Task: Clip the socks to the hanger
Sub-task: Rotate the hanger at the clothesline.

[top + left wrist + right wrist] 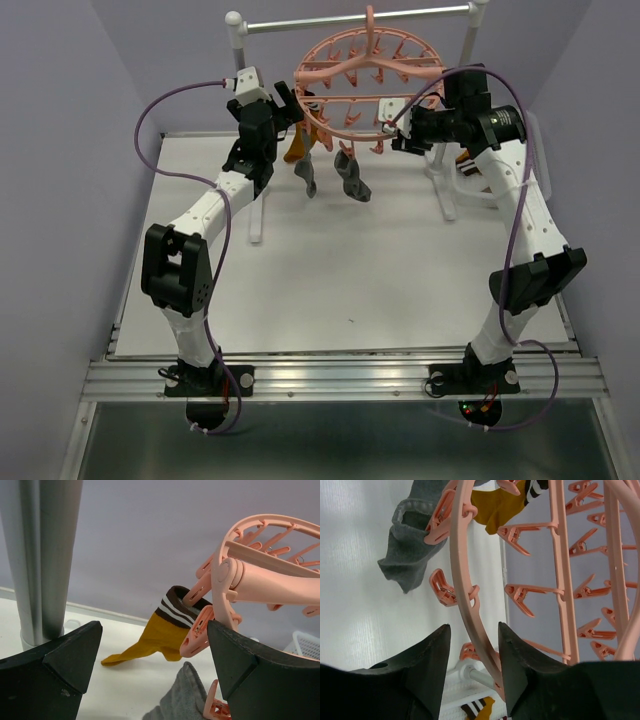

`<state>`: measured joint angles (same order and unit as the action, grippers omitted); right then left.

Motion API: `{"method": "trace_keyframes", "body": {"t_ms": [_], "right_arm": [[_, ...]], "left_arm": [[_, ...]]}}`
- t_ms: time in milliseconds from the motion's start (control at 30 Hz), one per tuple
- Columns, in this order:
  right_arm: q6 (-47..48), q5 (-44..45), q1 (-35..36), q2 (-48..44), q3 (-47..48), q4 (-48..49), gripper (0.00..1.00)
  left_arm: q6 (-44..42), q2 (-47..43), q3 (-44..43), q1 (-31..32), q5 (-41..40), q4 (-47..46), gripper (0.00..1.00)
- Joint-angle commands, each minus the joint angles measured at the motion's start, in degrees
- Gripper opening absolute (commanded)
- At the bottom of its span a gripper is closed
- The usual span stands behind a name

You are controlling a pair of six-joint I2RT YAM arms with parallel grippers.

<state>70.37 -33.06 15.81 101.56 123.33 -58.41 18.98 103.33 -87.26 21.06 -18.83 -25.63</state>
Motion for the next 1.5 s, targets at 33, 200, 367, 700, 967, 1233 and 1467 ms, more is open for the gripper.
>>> {"method": "trace_keyframes", "body": {"t_ms": [33, 200, 367, 700, 967, 1233, 1467], "right_arm": [[0.38, 3.00, 0.88, 0.66, 2.80, -0.13, 0.46], [0.74, 4.76, 1.41, 0.83, 2.71, 0.40, 0.40], [-0.32, 4.76, 2.55, 2.41, 3.59, -0.03, 0.31], [-10.23, -1.48, 4.23, 0.92, 0.08, 8.04, 0.16], [-19.30, 7.20, 9.14, 2.94, 0.42, 11.74, 0.17], [-34.21, 14.77, 11.78, 5.05, 1.30, 17.44, 0.18], [-46.81, 18.65, 12.31, 6.02, 2.44, 22.38, 0.22]], "left_arm": [[-1.32, -1.20, -3.18, -1.28, -1.91, -2.41, 0.99], [-2.46, -1.81, -2.74, -1.37, -1.74, -2.41, 0.99], [-3.95, -3.57, -1.25, -1.46, 0.72, -2.41, 0.99], [-7.64, -13.32, 9.12, -1.37, 2.84, -2.67, 0.99], [-8.26, -22.81, 20.10, -1.28, -0.69, -2.85, 0.99], [-8.35, -28.44, 25.47, -0.41, 6.94, -3.20, 0.99], [-14.93, -31.87, 30.48, 4.42, 15.40, -4.34, 0.99]]}}
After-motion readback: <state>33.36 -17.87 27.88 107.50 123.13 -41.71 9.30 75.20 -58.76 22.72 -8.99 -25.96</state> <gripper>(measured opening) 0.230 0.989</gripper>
